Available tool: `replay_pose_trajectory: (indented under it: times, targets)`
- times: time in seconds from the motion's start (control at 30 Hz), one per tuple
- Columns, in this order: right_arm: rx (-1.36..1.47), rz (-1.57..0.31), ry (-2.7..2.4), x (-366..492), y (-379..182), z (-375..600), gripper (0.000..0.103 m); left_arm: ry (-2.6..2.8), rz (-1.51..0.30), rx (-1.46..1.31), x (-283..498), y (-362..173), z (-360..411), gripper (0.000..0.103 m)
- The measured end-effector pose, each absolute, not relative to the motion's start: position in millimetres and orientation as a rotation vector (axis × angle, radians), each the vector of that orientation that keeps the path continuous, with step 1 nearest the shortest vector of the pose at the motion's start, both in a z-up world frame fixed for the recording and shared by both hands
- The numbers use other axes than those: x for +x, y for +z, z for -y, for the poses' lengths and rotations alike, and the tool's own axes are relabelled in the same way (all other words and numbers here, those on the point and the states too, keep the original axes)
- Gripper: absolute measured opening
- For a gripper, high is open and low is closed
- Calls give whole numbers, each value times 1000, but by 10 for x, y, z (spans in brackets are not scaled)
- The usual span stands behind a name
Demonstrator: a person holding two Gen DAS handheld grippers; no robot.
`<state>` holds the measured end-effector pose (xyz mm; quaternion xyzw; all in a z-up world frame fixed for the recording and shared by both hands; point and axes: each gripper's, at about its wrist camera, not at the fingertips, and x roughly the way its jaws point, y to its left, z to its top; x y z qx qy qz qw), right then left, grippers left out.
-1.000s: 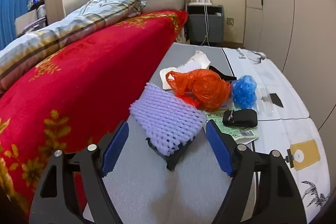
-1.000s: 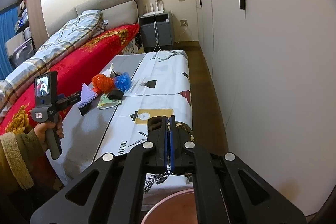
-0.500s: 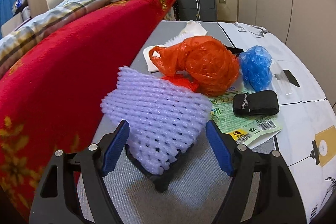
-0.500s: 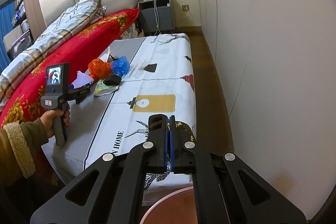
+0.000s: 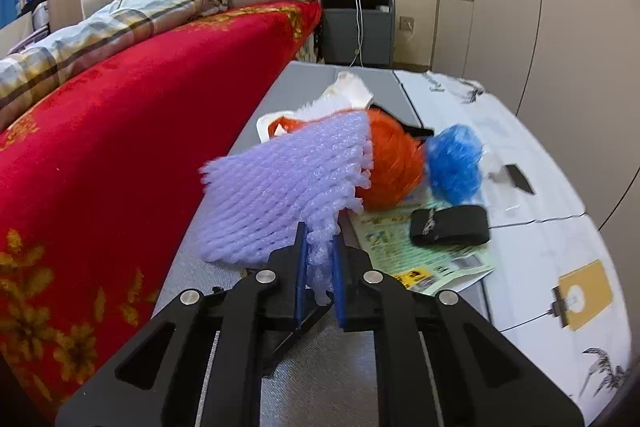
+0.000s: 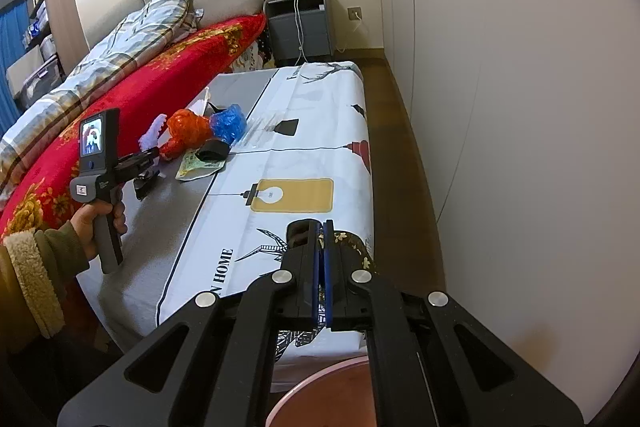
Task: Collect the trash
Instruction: 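Carry the foam net with the left gripper over the pink bin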
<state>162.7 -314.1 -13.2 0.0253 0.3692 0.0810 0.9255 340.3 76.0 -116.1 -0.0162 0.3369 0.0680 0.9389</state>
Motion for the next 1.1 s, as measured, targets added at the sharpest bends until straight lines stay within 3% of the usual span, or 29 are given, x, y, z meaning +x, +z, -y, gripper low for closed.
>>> replay_pose_trajectory:
  times: [0.33,0.67,0.87,1.1]
  targets:
    - [70,-698,182,1505,94,3158,2,55,-589,-167,3058,-401,-770,11]
    - [77,-599,198,1213,442,3167,2,-84,-536,-70,2174,320,-343,11]
    - [90,-563,190,889,689,3139,2,-220,-561,-110,1537,515,-71,11]
    - [88,-557,177,341,804,3120,2,-317,-614,-126,957,381,223,11]
